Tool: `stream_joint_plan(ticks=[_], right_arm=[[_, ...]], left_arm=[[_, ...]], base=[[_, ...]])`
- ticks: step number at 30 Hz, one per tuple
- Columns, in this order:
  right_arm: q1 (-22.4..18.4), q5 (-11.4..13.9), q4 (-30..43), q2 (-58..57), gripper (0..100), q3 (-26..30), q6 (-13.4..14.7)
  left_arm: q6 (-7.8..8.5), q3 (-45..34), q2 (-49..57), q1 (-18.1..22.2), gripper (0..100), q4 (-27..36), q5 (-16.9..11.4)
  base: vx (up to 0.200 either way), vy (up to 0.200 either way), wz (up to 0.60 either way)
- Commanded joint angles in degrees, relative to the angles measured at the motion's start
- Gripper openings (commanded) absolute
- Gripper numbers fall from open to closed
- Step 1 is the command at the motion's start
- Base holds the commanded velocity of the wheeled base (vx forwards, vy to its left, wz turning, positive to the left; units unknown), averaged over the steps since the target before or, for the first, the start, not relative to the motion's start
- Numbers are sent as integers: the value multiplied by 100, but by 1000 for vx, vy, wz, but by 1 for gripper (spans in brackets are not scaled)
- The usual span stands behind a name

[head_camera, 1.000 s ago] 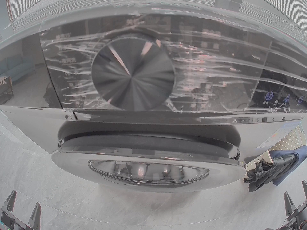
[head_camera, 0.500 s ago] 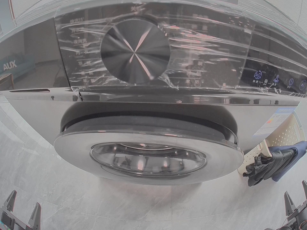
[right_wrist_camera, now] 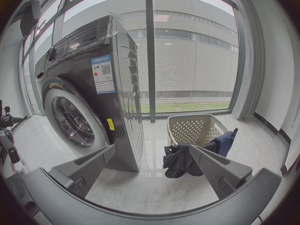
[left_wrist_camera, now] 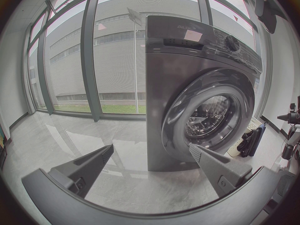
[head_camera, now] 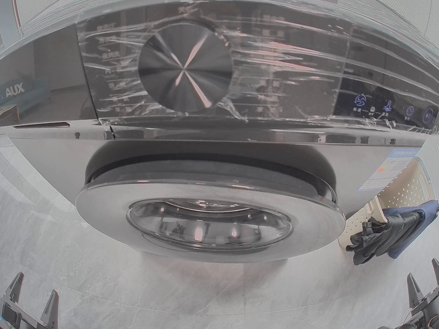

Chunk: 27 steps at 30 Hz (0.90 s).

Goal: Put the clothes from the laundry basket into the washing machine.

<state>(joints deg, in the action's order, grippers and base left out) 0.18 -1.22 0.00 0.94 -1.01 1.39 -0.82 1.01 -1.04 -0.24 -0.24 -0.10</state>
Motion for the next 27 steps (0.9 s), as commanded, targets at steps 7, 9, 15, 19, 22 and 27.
stream_joint_plan(ticks=[7, 9, 15, 19, 22, 27], right_arm=[[-9, 34, 0, -76, 100, 101, -16], [-9, 34, 9, -68, 100, 101, -34], [-9, 52, 18, -76, 100, 101, -77], [-9, 52, 9, -76, 100, 101, -77], [-9, 52, 9, -85, 100, 101, -69], [-18, -28, -26, -76, 100, 101, 2]], left_arm=[[3, -101, 95, -2, 100, -2, 1], [-6, -101, 95, -2, 100, -2, 1], [-15, -101, 95, -2, 100, -2, -17], [11, -101, 95, -2, 100, -2, 1], [3, -101, 95, -2, 100, -2, 1], [11, -101, 95, -2, 100, -2, 1]], base=[[0, 0, 0], [0, 0, 0], [0, 100, 0], [0, 150, 0], [0, 0, 0], [0, 0, 0]])
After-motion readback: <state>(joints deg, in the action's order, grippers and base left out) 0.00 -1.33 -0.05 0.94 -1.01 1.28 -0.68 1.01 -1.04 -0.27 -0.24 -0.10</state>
